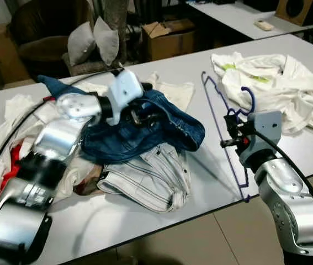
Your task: Hang hanger
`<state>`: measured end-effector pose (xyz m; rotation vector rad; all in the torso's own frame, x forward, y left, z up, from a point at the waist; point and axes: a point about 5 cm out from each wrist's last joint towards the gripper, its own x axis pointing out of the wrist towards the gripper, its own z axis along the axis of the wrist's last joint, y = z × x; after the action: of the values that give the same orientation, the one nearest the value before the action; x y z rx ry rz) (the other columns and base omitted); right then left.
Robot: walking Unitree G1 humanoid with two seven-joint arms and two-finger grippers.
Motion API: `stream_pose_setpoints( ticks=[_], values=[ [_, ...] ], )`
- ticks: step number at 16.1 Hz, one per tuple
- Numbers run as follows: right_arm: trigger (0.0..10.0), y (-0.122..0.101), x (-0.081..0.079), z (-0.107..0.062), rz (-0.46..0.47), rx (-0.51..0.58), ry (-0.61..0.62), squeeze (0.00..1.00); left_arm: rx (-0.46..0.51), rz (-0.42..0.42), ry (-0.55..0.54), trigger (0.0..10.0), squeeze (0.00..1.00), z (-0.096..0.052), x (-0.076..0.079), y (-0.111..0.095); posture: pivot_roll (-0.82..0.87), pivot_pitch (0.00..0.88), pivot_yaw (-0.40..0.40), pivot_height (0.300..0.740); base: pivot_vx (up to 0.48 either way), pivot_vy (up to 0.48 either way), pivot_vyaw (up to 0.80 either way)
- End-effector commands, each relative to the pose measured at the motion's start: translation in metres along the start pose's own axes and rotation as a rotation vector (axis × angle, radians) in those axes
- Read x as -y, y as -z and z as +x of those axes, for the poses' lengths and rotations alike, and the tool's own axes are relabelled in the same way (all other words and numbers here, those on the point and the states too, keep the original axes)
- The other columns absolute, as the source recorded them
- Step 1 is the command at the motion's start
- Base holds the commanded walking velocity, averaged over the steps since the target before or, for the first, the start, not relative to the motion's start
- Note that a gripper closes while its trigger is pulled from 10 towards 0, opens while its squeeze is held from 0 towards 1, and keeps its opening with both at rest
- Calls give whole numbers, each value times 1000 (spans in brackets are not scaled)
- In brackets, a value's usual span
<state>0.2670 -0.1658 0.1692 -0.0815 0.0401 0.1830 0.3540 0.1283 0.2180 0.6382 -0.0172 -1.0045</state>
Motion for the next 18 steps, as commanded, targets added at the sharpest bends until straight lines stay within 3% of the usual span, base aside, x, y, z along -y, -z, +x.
stream_pose_setpoints(
  ticks=[1, 2, 3, 4, 5, 6, 12, 15, 18],
  values=[
    [10000, -5, 1, 1, -7, 22, 8, 0, -47, 59, 7, 10000, 0, 1, -4, 4, -114, 0, 106, 740, 0, 0, 0],
    [10000, -5, 1, 0, -7, 24, 12, 0, -111, 111, -2, 5686, 0, 2, -9, 13, -127, 0, 120, 740, 0, 0, 0],
    [10000, -5, 1, 0, -6, 24, 14, 0, -127, 127, -12, 5686, 0, 2, -11, 15, -127, 0, 120, 740, 0, 0, 0],
    [10000, -5, 1, -1, -6, 23, 17, 0, -148, 145, -24, 2706, 0, 1, -14, 18, -128, 0, 122, 740, 0, 0, 0],
    [10000, -4, 2, -1, -6, 22, 19, 0, -144, 146, -24, 588, 0, 0, -16, 19, -125, 0, 120, 740, 0, 0, 0],
    [10000, -4, 2, -2, -6, 21, 19, 0, -136, 142, -20, 0, 0, -1, -17, 19, -122, 0, 117, 740, 0, 0, 0],
    [10000, -3, -3, 1, -1, 18, -1, 0, -101, 76, -25, 0, 0, -2, -22, 22, -112, 0, 109, 740, 0, 0, 0],
    [10000, -3, -3, 1, 0, 19, 0, 0, -94, -29, -96, 0, 0, 3, -25, 27, -116, 0, 114, 740, 0, 0, 0],
    [10000, -3, -2, 1, 0, 21, 3, 0, -93, -70, -102, 0, 0, 6, -23, 32, -119, 0, 117, 740, 0, 0, 0]
  ],
)
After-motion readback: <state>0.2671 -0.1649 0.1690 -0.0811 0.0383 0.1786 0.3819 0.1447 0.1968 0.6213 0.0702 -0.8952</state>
